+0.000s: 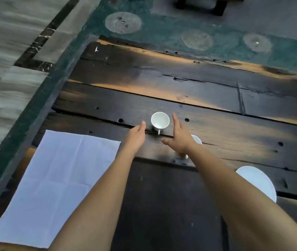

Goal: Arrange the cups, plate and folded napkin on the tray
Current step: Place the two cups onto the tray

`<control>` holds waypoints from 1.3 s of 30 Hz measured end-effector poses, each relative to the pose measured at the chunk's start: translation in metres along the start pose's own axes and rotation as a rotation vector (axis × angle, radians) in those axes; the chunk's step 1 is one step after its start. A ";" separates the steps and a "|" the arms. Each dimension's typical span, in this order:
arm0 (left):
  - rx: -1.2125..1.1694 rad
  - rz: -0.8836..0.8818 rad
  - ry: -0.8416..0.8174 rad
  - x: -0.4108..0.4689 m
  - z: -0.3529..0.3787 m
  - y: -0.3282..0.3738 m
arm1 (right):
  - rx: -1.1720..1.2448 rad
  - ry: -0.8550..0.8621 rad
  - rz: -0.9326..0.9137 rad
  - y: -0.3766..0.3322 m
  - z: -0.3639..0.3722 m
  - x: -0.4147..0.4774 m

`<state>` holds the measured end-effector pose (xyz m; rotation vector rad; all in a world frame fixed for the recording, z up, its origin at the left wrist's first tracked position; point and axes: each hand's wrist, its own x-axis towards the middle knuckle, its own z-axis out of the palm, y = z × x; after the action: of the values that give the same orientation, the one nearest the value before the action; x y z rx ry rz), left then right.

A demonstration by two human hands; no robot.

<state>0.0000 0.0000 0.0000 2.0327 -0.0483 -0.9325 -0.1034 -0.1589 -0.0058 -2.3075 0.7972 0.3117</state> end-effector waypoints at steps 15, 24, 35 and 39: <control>-0.251 -0.145 -0.114 0.071 0.038 0.007 | 0.265 0.007 0.024 0.023 0.030 0.081; -0.354 -0.179 -0.173 0.082 0.053 0.011 | 0.354 0.009 0.084 0.029 0.047 0.103; -0.448 -0.195 -0.194 0.070 0.045 0.009 | 0.597 0.056 0.169 0.018 0.054 0.091; -0.502 -0.211 -0.180 0.061 0.038 0.005 | 0.642 0.117 0.128 0.009 0.051 0.076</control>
<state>0.0215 -0.0514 -0.0453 1.5055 0.2817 -1.1274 -0.0495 -0.1650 -0.0801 -1.6864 0.9415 -0.0311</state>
